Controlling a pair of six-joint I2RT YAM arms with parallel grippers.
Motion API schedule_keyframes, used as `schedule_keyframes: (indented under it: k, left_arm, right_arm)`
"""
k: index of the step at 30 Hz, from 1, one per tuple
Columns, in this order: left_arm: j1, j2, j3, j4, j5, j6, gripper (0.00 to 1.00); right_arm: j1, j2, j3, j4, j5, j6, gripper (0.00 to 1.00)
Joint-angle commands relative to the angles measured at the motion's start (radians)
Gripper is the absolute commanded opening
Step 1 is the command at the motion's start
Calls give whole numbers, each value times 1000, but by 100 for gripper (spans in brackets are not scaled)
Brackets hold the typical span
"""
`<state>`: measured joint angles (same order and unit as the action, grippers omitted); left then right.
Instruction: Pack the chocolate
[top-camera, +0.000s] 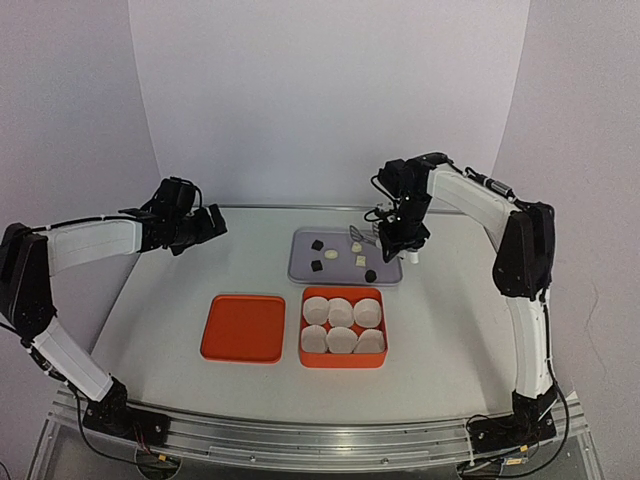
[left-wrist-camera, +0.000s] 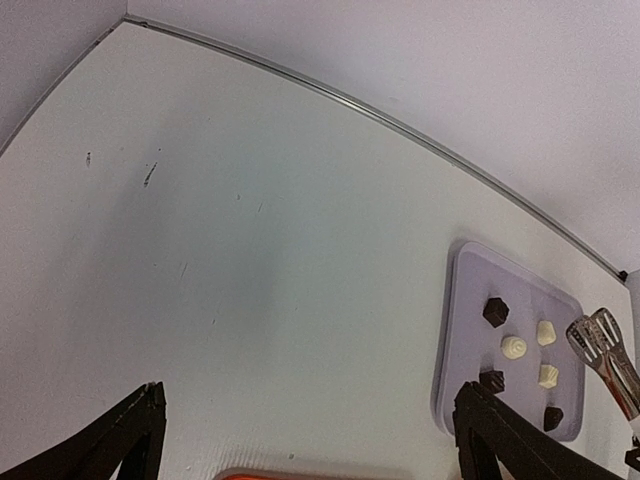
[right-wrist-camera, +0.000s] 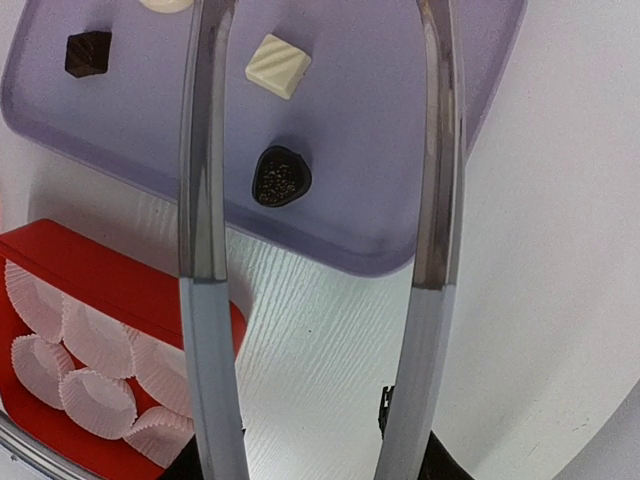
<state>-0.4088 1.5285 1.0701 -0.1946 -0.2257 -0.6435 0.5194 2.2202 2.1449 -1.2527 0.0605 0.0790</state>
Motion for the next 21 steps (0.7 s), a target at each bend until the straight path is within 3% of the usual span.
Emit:
schedule_keyframes:
  k: [1,13,21]
  left_arm:
    - [11,16,55,-18,28,13,100]
    - [17,29,44,-16,39,-7,100]
    - [18,31,30,-3,44,-24,100]
  right_arm:
    - [-8,53,83,-39,-48,-14,42]
    - [-8,148,133,-46,-37,-30,42]
    - [-8,144,112,-51,-44,-30,36]
